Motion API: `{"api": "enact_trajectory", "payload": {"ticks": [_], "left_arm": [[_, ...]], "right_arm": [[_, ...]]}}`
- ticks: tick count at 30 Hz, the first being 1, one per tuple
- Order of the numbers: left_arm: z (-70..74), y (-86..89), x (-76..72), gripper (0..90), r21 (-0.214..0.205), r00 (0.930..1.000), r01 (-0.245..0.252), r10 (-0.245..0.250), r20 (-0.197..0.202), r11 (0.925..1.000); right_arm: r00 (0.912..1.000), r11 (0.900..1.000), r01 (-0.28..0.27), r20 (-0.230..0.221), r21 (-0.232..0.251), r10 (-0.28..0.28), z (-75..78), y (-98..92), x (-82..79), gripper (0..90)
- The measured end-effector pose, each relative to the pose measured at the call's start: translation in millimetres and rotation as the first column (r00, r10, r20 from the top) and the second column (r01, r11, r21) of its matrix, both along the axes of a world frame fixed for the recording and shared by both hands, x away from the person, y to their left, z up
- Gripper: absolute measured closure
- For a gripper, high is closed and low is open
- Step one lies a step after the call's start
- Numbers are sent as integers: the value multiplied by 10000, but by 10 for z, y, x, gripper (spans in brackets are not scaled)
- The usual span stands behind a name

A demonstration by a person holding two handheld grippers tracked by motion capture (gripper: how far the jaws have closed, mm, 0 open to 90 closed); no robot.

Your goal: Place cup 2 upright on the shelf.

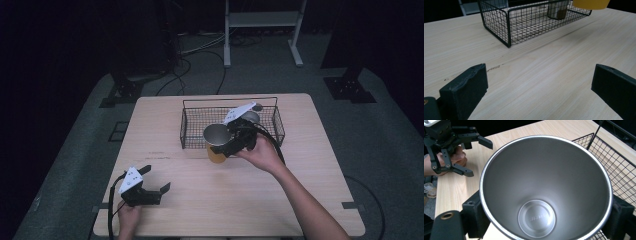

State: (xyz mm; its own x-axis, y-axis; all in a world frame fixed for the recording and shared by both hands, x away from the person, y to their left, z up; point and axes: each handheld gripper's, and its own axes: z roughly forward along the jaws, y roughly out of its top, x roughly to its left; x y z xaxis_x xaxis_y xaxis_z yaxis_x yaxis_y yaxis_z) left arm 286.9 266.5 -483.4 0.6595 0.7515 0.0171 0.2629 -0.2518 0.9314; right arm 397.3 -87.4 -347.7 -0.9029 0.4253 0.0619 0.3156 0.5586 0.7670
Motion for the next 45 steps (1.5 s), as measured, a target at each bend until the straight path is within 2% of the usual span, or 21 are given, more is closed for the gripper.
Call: {"api": "enact_trajectory", "payload": {"ticks": [6, 12, 32, 45], "left_arm": [[1, 3, 1, 0, -22, 10000, -2, 2, -13, 10000], [-1, 0, -1, 0, -112, 10000, -7, 8, 23, 9999], [0, -1, -1, 0, -36, 10000, 37, -37, -1, 10000], [1, -7, 2, 0, 91, 10000, 46, -46, -25, 9999]], "right_arm": [[10000, 10000, 66, 22, -44, -66, 63, -4, 40, 137], [10000, 9999, 65, 36, 126, -65, 135, -8, 93, 137], [9998, 9998, 80, -185, 164, -77, 312, 107, 317, 137], [9999, 9997, 119, -22, 212, -119, 442, 165, 488, 137]]}}
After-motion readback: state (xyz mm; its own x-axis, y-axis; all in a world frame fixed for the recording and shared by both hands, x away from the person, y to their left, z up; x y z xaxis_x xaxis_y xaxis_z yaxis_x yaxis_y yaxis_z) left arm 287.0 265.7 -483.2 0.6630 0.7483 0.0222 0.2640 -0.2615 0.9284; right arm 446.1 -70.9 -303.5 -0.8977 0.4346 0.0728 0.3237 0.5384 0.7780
